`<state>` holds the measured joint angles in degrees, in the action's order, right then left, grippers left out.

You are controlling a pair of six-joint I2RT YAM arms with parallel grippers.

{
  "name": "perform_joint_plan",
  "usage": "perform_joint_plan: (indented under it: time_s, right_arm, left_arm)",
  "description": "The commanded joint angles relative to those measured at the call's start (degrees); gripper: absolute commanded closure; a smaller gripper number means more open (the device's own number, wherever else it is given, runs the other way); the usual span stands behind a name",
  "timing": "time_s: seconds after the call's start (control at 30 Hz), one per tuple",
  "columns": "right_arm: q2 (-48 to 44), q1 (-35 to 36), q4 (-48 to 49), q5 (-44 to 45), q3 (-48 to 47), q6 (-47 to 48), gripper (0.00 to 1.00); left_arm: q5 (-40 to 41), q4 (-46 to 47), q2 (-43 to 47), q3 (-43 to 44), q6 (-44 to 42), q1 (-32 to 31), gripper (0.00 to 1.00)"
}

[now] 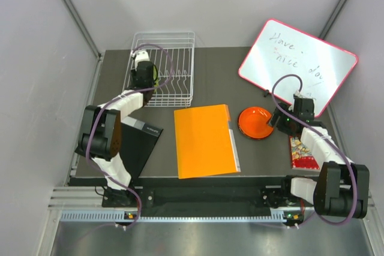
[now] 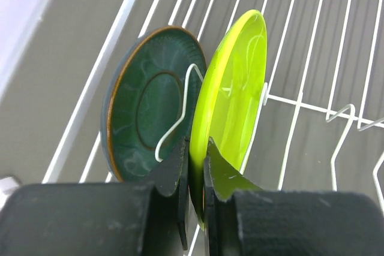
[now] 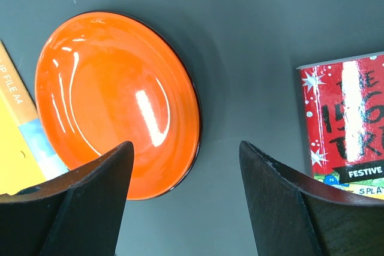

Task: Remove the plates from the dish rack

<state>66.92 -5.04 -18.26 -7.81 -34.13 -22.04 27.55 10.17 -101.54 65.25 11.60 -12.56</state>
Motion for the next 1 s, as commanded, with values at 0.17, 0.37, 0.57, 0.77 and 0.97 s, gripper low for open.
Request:
perform_joint_plan:
  time_s: [0.17, 0.37, 0.57, 0.77, 0.97]
  right_arm:
    - [-5.1, -0.3, -1.1, 1.0, -2.1, 0.7, 0.29]
    - [-8.9, -0.2, -3.6, 1.2, -3.4, 0.6, 0.28]
    - [-13.3, -0.2, -4.1, -1.8, -4.1, 0.1, 0.28]
    - [-19.3, 0.6, 3.5, -12.2, -2.0, -3.9, 0.27]
    - [-20.3, 3.3, 9.2, -17.1, -1.1, -8.4, 0.27]
  left_arm:
    - [16.7, 12.3, 8.7, -0.1, -13.8, -6.3, 1.00]
    - [18.2, 8.9, 15.1, -0.7, -13.5, -8.7, 1.00]
    - [7.6, -2.4, 24.4, -0.7, -2.7, -9.1, 1.00]
    - [-13.7, -4.6, 30.1, -5.7, 11.5, -9.4, 1.00]
    - [-29.4, -0.2, 28.5, -8.1, 19.9, -10.5, 1.00]
